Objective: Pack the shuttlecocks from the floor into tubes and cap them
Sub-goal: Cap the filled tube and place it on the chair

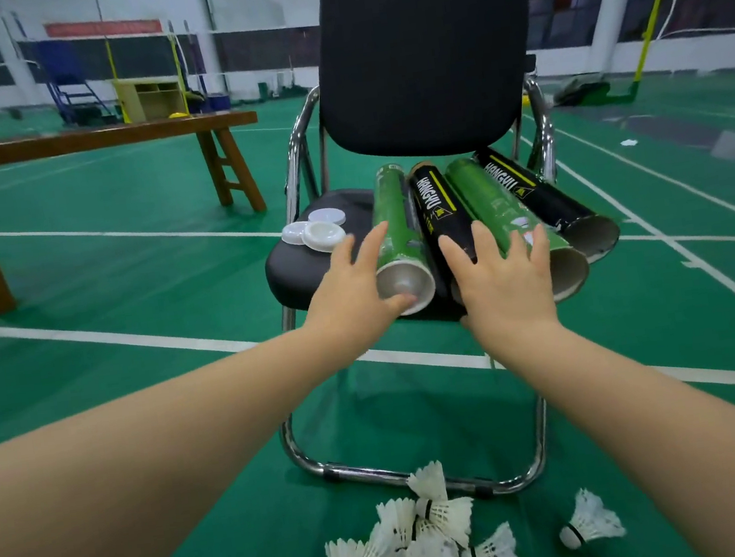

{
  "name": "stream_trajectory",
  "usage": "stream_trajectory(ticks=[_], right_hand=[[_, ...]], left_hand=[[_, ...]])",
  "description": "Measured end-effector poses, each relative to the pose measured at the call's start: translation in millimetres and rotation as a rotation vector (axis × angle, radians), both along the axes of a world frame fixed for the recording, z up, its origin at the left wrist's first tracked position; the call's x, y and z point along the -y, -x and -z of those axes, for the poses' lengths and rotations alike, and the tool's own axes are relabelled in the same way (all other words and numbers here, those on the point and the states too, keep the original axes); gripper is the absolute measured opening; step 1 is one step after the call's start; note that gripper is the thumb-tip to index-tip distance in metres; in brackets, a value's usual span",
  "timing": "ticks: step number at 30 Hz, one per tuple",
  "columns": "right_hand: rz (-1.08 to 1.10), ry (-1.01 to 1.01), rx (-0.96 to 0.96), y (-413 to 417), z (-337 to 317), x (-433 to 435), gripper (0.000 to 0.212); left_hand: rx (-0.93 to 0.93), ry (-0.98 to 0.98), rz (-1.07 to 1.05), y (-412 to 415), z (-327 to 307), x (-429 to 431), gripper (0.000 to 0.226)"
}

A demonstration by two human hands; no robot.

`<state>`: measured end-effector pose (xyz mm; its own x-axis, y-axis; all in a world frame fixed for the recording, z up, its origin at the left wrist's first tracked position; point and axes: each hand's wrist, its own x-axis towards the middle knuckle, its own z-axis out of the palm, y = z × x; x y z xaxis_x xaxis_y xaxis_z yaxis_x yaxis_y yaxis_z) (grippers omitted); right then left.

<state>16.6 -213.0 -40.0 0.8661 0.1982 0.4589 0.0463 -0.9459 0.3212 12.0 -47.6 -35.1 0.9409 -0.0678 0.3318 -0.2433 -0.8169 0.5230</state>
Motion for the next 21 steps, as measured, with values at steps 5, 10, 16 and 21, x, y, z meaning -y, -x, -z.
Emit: stream_trajectory(ticks=[5, 10, 16, 21], right_hand=[[-0.015, -0.066, 0.179, -6.9, 6.4, -1.0, 0.071], [-0.161, -0.31, 0.353, 3.1, -11.3, 3.3, 0.065], [-0.293, -0.501, 0.586, 53.0, -55.5, -17.6, 0.052], [-0.522, -0.743, 0.462, 96.0, -73.1, -47.0, 0.054]], left_hand=[[0.176, -0.379, 0.049, 11.3, -0.6, 18.3, 0.102], [0.193, -0.383, 0.011, 16.7, -8.1, 26.9, 0.108], [0.528, -0.353, 0.03, 38.7, -31.1, 27.2, 0.099], [0.708, -0.197, 0.137, 64.5, -71.5, 0.8, 0.078]])
